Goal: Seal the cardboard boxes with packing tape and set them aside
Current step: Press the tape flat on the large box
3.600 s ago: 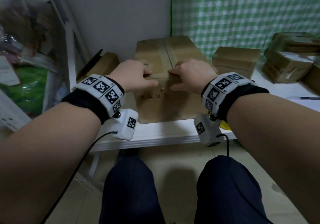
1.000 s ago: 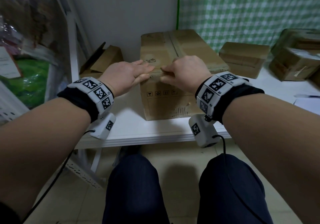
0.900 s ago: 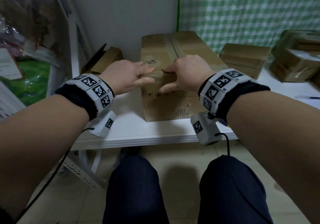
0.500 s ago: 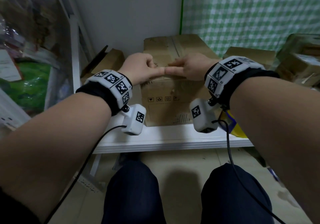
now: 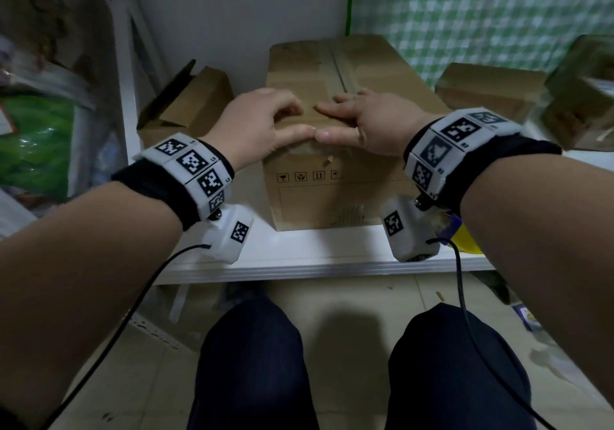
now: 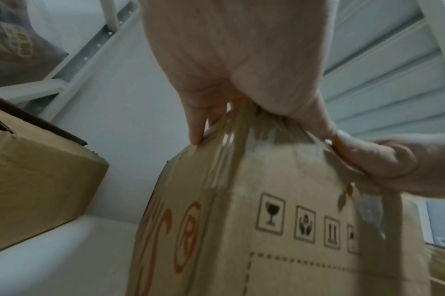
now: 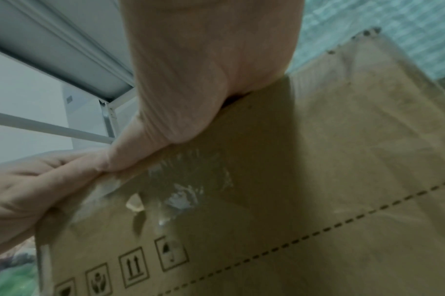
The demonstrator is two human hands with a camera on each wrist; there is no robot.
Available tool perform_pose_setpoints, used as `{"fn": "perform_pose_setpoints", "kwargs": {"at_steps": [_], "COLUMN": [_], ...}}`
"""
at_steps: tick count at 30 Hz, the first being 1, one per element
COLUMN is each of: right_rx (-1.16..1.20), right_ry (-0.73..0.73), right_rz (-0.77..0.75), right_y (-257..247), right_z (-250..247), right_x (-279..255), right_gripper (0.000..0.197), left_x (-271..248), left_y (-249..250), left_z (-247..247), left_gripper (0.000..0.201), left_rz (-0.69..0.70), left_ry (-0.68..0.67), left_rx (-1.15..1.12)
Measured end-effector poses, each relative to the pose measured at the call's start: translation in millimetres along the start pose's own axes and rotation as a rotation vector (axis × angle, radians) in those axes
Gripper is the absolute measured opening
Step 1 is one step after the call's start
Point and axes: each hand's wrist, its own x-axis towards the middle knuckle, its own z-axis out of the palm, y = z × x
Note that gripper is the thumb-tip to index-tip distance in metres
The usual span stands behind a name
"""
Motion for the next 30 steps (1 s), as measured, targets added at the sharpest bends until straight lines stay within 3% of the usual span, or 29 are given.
{"fn": "perform_pose_setpoints", "kwargs": {"at_steps": [4, 17, 22, 26, 30], "right_rx": [-0.02, -0.099, -0.109, -0.023, 0.127], "right_ry": [0.044, 0.16, 0.168, 0.091, 0.152], "right_rz": [-0.011, -0.017, -0.008, -0.021, 0.106], "right_y": [-1.5, -5.6, -6.5, -4.3, 13.0], "right_z": [3.8, 11.2, 11.0, 1.1, -13.8], "right_x": [-0.1, -2.5, 0.0, -5.4, -20.3], "right_gripper": [0.075, 0.075, 0.078, 0.087, 0.079], "left_x": [-8.4, -12.4, -11.1, -9.8, -10.2], "left_y": [-2.2, -4.8, -1.4, 5.0, -3.8], "left_z": [6.1, 8.8, 2.8, -12.0, -31.5], "left_gripper": [0.07, 0.07, 0.069, 0.076, 0.082], "left_rz": [0.017, 0.077, 0.028, 0.019, -0.067], "left_ry": [0.014, -0.006, -0.074, -0.176, -0.252], "left_rx": [-0.013, 0.063, 0.12, 0.228, 0.401]}}
